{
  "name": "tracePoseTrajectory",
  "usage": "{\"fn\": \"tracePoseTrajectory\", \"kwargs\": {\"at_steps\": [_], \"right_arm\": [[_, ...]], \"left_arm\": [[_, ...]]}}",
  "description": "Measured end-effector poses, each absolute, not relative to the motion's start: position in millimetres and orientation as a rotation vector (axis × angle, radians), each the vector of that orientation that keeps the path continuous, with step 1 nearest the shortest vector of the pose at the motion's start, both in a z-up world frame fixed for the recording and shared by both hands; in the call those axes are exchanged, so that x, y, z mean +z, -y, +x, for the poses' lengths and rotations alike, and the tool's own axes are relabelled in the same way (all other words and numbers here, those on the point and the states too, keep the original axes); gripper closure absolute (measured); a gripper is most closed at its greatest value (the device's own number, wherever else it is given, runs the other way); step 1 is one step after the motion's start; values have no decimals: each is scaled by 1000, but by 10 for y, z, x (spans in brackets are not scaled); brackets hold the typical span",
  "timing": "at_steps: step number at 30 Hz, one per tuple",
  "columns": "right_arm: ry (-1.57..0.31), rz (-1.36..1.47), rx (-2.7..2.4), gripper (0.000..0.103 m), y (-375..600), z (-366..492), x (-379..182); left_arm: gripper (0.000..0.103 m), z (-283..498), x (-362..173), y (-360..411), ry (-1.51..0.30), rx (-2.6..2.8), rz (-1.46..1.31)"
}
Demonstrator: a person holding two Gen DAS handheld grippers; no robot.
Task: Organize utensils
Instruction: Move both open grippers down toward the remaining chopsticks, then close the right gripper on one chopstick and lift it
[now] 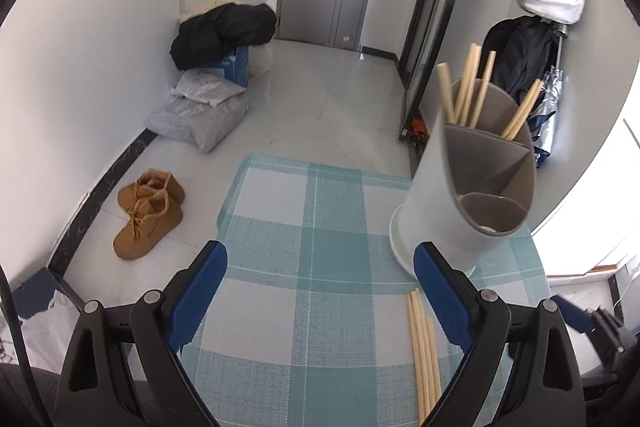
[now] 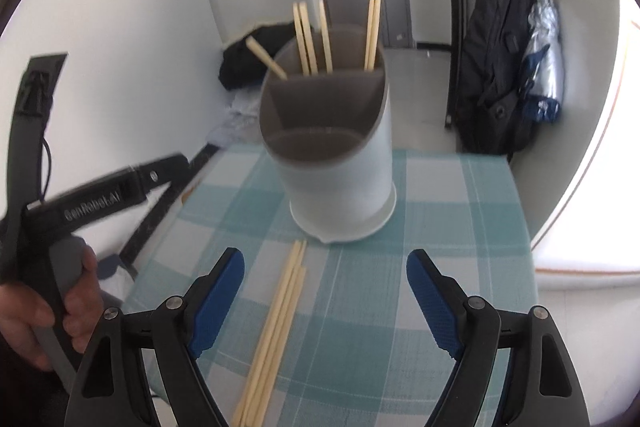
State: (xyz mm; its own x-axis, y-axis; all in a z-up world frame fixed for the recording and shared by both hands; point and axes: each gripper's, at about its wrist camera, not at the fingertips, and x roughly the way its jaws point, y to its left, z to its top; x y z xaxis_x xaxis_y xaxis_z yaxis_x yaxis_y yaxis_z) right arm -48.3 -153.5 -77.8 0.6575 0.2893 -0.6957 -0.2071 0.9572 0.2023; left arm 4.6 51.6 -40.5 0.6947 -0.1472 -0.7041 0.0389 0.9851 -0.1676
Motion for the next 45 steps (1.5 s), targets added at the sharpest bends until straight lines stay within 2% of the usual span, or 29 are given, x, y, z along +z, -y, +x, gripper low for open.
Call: {"fn": "tracePoseTrajectory", "kwargs": {"at_steps": [2,5,9,21,33,36,45], "right_arm": [[-850,91,285,22,1489,-437,-890],[-932,64,303,32,1389,-357,-1074],[-997,42,317,33,1300,-284,-1249],[-1073,-35,263,52,1220,-209,-1424],[-1119,-61,265,54,1145,-144,-1377],[-1132,-61,270,60,1200,-122,-1370],[-1142,-150,256,63,1032,-54,-1373]], "left_arm": [[11,76,-424,-562,-810,-91,-161],[11,112,-426,-622,-816,-63,-176],[11,149,-422,-715,-822,-40,-203],[11,247,-495,-798,-858,-35,-249],[11,263,-500,-859,-871,-18,-270],[11,272,-511,-880,-877,-11,-278],[11,283,-511,-929,-880,2,-298]]}}
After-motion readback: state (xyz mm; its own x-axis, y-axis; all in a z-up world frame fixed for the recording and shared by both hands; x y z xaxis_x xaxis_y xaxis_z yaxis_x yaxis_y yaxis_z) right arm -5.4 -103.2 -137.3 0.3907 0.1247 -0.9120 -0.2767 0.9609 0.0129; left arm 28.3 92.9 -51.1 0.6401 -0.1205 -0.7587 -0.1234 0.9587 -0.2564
